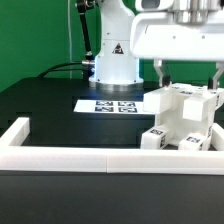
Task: Assemble chair
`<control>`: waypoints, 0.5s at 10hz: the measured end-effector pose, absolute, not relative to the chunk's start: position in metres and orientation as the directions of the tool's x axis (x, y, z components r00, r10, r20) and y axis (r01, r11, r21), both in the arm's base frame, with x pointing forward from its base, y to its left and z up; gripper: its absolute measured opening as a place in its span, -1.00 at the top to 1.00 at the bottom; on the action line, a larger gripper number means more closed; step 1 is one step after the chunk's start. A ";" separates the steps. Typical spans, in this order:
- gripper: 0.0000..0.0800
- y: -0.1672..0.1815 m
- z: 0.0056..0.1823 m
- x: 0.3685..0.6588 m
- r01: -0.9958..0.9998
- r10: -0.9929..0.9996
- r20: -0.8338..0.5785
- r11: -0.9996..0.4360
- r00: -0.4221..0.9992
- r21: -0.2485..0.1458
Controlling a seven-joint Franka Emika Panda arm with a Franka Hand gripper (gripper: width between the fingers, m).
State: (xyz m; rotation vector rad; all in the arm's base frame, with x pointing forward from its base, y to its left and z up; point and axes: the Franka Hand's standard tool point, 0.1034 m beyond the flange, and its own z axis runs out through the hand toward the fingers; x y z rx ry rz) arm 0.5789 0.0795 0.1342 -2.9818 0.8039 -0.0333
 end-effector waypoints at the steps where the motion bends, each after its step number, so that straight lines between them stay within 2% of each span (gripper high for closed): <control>1: -0.62 0.079 0.153 0.572 -0.533 -0.534 -0.004 -0.843 0.846 -0.072; 4: -0.62 0.081 0.166 0.542 -0.557 -0.557 -0.021 -0.826 0.830 -0.086; 5: -0.62 0.080 0.164 0.544 -0.551 -0.552 -0.020 -0.830 0.834 -0.083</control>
Offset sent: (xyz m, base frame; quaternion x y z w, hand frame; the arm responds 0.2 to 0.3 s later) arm -0.0523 0.0044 0.0161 0.0125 -0.0045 0.0698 0.9975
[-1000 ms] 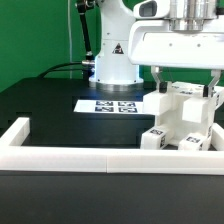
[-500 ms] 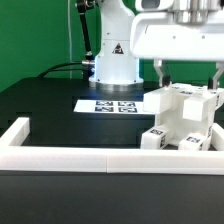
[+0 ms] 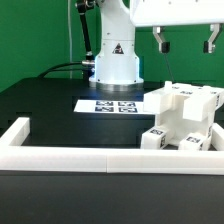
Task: Assemble chair
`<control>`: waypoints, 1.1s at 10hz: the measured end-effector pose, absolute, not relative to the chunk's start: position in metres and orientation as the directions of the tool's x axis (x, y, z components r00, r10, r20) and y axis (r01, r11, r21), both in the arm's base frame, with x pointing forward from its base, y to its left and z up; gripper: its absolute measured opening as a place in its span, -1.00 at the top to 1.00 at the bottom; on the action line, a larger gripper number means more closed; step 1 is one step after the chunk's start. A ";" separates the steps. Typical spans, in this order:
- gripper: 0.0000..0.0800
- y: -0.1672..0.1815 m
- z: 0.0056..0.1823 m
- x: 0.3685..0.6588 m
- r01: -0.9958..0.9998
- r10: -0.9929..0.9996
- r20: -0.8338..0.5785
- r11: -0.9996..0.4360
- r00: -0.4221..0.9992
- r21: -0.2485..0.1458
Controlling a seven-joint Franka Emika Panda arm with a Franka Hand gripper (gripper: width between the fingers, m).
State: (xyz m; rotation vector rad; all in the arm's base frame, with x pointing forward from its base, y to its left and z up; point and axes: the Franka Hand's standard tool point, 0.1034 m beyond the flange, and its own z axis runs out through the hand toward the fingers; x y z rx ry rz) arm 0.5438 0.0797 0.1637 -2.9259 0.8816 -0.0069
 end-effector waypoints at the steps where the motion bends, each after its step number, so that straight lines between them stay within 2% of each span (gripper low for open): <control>1: -0.62 0.080 0.163 0.544 -0.551 -0.551 -0.021 -0.831 0.834 -0.082; 3: -0.62 0.077 0.157 0.542 -0.558 -0.561 -0.001 -0.824 0.828 -0.097; 7: -0.62 0.102 0.128 0.497 -0.535 -0.535 -0.015 -0.841 0.844 -0.083; 11: -0.62 0.101 0.128 0.497 -0.534 -0.535 -0.012 -0.841 0.845 -0.084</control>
Offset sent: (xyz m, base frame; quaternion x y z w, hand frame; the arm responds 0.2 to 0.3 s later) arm -0.0486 0.0103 -0.0188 0.0011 0.0107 0.0213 0.9997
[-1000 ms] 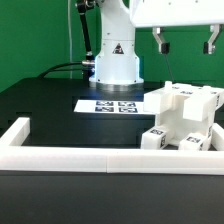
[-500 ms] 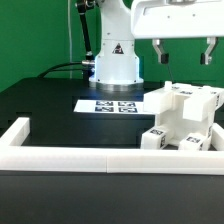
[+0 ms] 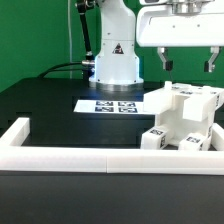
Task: Assemble chair
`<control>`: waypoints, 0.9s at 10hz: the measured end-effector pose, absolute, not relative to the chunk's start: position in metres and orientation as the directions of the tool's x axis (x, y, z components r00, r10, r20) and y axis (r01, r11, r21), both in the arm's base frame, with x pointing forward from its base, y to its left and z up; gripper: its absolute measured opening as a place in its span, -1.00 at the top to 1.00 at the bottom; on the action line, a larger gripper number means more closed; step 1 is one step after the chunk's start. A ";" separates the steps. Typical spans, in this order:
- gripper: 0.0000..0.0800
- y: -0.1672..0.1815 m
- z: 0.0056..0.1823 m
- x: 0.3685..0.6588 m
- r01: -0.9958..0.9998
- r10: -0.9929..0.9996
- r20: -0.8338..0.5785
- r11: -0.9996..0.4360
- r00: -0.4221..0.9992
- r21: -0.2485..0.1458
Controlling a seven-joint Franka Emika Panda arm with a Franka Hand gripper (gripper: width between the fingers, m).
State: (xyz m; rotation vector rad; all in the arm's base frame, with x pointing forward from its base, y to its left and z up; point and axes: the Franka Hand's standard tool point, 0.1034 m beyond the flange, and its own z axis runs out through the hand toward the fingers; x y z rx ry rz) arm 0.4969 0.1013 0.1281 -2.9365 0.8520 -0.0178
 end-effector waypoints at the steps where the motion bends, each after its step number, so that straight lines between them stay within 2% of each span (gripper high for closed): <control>1: -0.62 0.104 0.127 0.491 -0.509 -0.510 -0.001 -0.856 0.860 -0.089; 3: -0.62 0.113 0.123 0.479 -0.420 -0.422 0.004 -0.903 0.906 -0.088; 8: -0.62 0.118 0.121 0.471 -0.439 -0.441 0.000 -0.894 0.898 -0.090; 9: -0.62 0.122 0.115 0.460 -0.421 -0.424 0.012 -0.903 0.906 -0.090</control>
Offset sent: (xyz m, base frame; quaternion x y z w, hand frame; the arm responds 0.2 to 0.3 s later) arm -0.0178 0.0131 0.0034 0.0235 -0.0007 -0.0682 0.9974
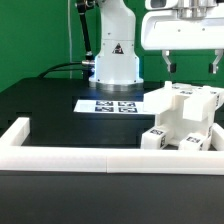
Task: Assemble chair
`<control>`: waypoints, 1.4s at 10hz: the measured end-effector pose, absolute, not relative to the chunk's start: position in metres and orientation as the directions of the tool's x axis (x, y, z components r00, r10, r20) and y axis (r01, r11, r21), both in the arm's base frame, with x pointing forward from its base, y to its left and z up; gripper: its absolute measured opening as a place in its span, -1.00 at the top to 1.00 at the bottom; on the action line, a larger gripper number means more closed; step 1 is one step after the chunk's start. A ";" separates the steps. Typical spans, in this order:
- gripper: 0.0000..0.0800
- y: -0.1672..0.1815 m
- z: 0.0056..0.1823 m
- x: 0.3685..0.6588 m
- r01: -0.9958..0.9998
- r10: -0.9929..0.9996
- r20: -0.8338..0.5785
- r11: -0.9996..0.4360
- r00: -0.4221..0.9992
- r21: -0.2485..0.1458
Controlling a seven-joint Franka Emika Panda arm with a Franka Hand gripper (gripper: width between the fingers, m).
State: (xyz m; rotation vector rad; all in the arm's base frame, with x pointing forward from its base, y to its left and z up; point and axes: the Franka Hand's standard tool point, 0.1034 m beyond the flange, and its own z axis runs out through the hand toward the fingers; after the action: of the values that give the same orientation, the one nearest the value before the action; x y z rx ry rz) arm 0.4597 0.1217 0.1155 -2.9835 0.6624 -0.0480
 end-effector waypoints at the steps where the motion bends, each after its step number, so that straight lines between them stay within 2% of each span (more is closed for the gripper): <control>1: -0.62 0.129 0.113 0.446 -0.404 -0.406 0.009 -0.911 0.914 -0.087; 3: -0.62 0.138 0.112 0.431 -0.398 -0.400 0.001 -0.913 0.917 -0.088; 6: -0.62 0.136 0.111 0.432 -0.398 -0.400 0.001 -0.913 0.917 -0.087; 7: -0.62 0.135 0.108 0.432 -0.402 -0.405 0.007 -0.911 0.914 -0.095; 10: -0.62 0.158 0.089 0.399 -0.383 -0.385 0.015 -0.920 0.923 -0.082; 14: -0.62 0.160 0.086 0.397 -0.376 -0.378 0.014 -0.923 0.926 -0.078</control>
Offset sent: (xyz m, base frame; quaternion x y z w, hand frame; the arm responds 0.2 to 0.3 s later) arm 0.0000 0.0000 0.0000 0.0000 0.0000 0.0000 1.0000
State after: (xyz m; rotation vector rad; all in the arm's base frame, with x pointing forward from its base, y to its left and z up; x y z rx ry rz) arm 0.3974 0.1595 0.0856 -3.0102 0.5905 -0.0437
